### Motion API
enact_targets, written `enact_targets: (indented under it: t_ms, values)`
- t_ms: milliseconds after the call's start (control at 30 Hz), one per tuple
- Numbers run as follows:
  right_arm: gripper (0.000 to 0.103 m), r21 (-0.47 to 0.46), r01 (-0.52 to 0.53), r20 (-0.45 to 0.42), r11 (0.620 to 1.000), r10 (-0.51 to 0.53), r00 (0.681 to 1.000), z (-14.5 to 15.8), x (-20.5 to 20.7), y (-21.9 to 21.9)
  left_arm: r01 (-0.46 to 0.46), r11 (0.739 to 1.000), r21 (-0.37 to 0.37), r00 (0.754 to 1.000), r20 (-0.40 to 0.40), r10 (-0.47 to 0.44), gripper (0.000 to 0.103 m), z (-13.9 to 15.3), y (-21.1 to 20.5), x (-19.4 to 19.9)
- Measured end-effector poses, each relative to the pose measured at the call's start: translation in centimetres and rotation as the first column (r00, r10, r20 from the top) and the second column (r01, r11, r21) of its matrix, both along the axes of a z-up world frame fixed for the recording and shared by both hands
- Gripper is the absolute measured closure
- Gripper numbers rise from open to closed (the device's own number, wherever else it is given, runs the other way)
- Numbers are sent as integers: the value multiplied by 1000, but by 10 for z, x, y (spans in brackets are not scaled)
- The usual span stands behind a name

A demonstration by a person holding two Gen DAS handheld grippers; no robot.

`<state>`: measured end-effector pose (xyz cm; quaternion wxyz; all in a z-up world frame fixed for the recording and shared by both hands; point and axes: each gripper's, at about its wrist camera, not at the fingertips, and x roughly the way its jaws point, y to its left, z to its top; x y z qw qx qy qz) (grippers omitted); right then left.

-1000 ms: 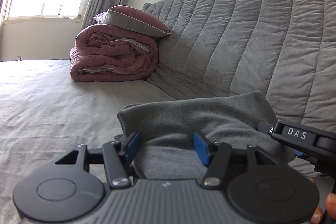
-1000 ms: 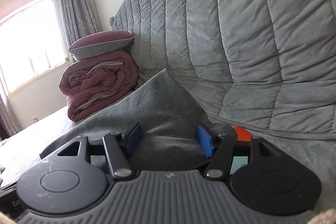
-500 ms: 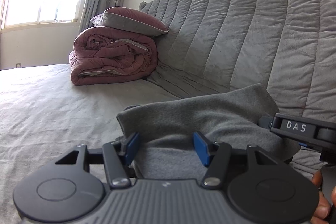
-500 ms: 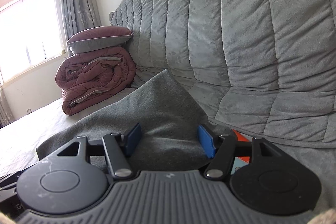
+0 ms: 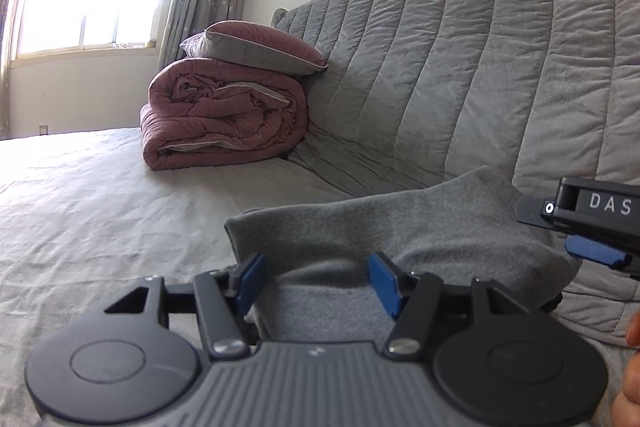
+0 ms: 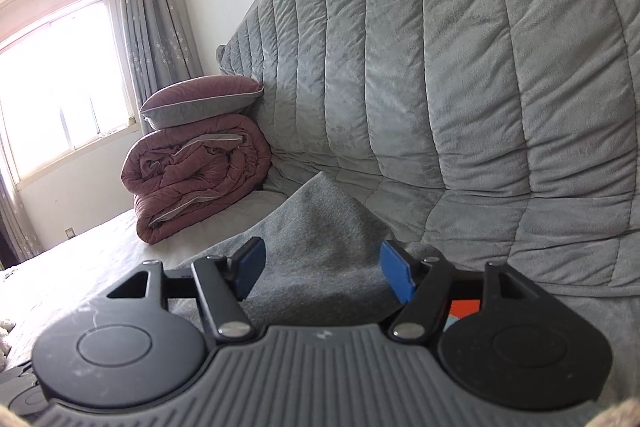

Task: Fold clothes
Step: 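Lower the grey shirt onto the folded clothes stack with both grippers, then open both grippers and release the grey shirt on the stack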

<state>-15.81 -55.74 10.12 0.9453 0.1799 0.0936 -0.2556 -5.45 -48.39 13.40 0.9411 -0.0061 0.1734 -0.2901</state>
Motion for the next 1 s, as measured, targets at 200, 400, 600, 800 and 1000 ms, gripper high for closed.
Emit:
enact_targets:
  t_ms: [200, 400, 600, 800, 1000]
  values:
    - [32, 58, 5, 15, 998, -6, 1000, 1, -6, -1, 0, 1000, -11, 1000, -9, 0, 33, 8, 0, -4]
    - [32, 49, 1, 19, 999, -2, 1000, 4, -14, 1, -3, 1000, -13, 1000, -15, 3, 26, 17, 0, -10]
    - [31, 91, 31, 28, 995, -33, 999, 5, -20, -7, -12, 1000, -5, 999, -49, 12, 25, 22, 2, -15]
    - [31, 165, 22, 16, 986, -25, 1000, 11, -19, -9, -8, 1000, 7, 997, -73, 9, 25, 26, 11, -19]
    - [20, 158, 26, -33, 987, -21, 999, 27, -28, -1, -16, 999, 39, 995, -95, 20, 23, 32, 31, -22]
